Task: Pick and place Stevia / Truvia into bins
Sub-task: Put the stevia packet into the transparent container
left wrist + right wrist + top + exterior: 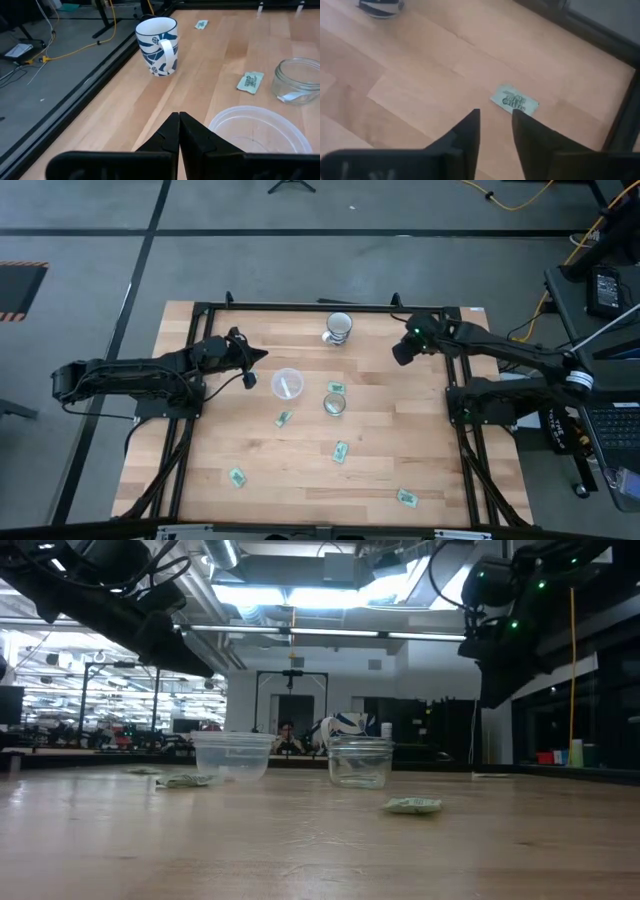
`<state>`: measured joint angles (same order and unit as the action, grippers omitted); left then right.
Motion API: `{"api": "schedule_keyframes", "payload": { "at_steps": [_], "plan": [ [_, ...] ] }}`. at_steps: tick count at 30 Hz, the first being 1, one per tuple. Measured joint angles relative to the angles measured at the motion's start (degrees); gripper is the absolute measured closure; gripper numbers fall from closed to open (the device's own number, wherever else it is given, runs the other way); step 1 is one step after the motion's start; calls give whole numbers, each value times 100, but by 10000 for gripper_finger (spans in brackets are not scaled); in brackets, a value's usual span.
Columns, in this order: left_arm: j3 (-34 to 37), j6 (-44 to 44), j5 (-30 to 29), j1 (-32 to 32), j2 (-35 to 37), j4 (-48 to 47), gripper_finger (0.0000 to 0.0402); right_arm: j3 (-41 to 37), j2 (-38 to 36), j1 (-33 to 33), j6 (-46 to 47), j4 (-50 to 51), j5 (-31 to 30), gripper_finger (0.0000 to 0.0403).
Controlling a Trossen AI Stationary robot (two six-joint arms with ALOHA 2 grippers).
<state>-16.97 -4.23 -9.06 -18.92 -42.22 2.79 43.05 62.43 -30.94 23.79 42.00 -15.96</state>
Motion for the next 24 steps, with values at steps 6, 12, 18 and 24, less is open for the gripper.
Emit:
{"api": "schedule_keyframes", "payload": {
  "at_steps": [6,12,18,24],
  "plan": [
    [2,31,0,0,0,0,398,0,271,-114,12,-233,19,232],
    [2,44,-2,0,0,0,398,-2,509,-205,73,-479,67,196],
    [2,44,-1,0,0,0,398,-2,758,-318,179,-675,65,185],
    [2,46,-2,4,0,0,398,-2,1129,-499,315,-707,63,190]
  ]
}}
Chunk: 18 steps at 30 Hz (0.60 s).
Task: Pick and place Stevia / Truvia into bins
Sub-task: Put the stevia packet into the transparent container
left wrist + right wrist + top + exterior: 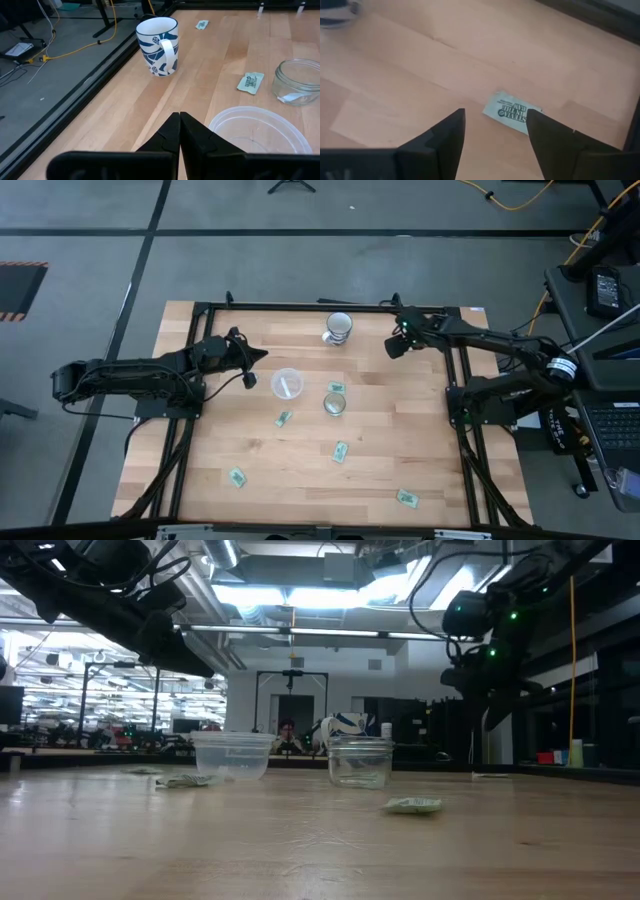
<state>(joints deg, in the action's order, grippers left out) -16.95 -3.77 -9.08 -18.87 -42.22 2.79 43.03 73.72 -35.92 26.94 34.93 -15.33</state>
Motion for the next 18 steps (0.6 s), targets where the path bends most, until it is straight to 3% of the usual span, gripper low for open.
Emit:
{"api": "schedule_keyframes", "payload": {
  "at_steps": [18],
  "plan": [
    [2,8,0,0,0,0,398,-2,909,-355,-655,-419,297,191]
  ]
}}
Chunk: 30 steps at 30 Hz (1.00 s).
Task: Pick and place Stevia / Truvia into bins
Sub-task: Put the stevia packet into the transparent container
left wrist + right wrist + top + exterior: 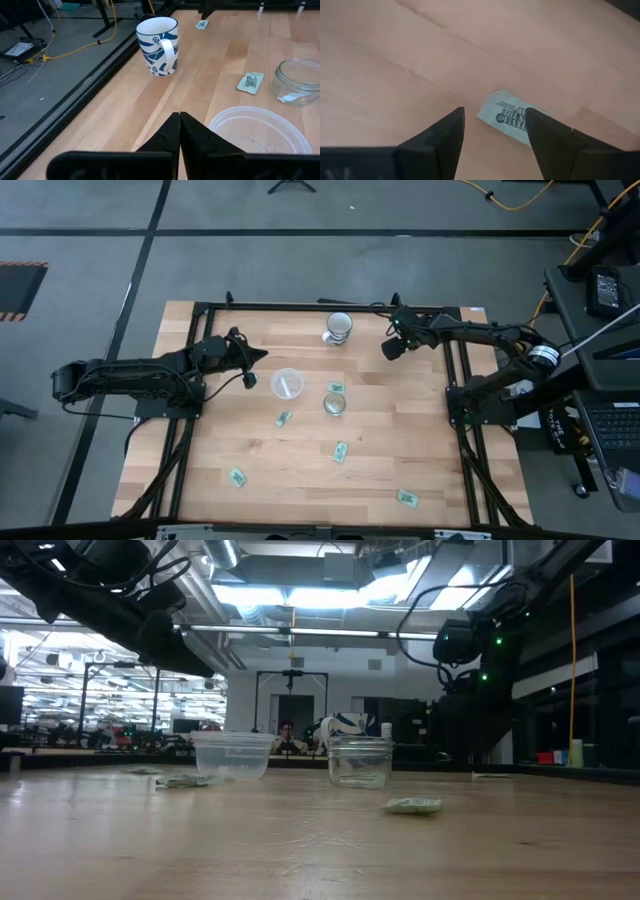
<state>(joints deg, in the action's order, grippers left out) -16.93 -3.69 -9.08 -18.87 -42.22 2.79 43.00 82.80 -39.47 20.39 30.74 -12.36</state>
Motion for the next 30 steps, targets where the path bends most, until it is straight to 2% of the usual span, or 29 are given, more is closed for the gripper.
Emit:
{"api": "schedule_keyframes", "payload": {
  "at_steps": [30],
  "plan": [
    [4,-4,0,0,0,0,398,15,914,-293,-119,-312,226,191]
  ]
}}
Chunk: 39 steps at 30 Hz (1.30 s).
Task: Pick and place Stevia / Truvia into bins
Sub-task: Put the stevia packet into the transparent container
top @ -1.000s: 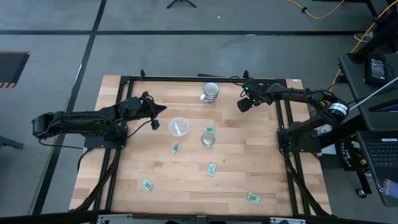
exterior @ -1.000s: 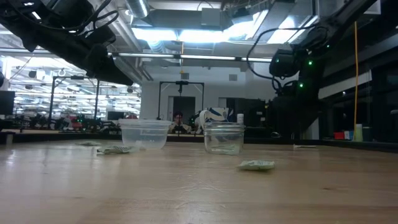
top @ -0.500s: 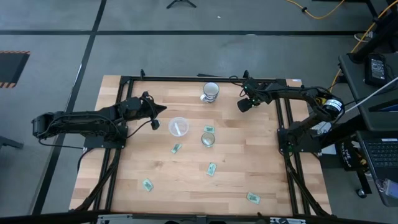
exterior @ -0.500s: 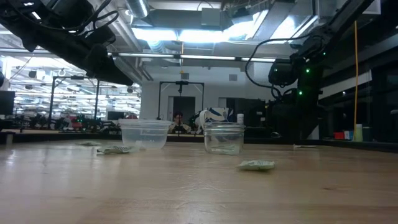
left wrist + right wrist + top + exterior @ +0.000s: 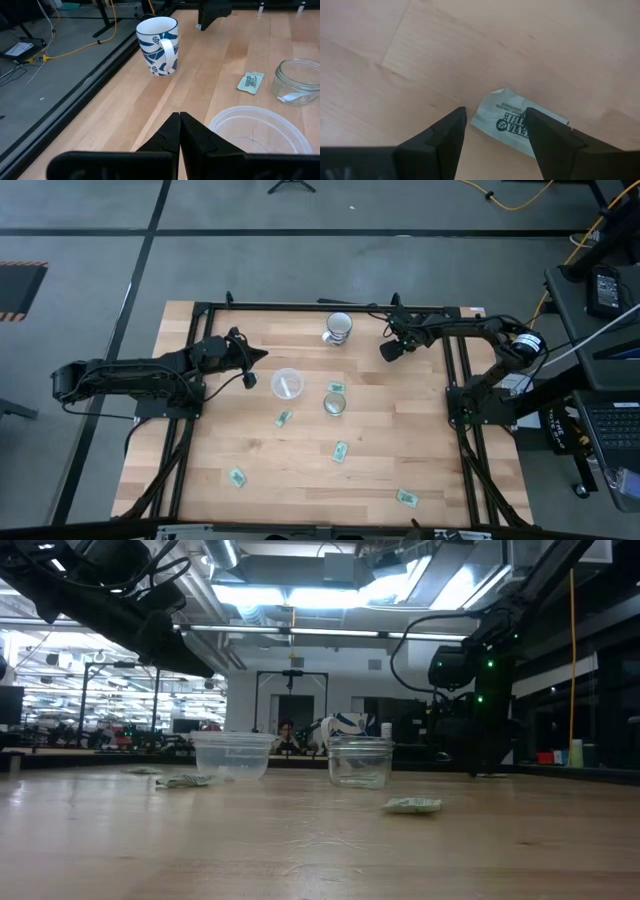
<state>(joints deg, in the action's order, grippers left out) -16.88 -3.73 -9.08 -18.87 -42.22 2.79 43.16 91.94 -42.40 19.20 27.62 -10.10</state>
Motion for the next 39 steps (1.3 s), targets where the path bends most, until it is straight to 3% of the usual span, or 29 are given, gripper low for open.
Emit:
{"api": "schedule_keyframes", "payload": {
  "at_steps": [8,27,39],
  "plan": [
    [0,-1,0,0,0,-1,398,0,26,-14,-30,-13,30,212],
    [-1,-2,0,0,0,-1,398,-9,35,-19,-364,-18,-123,391],
    [-1,0,0,2,0,-1,398,-44,-811,157,-674,126,131,400]
  ]
}}
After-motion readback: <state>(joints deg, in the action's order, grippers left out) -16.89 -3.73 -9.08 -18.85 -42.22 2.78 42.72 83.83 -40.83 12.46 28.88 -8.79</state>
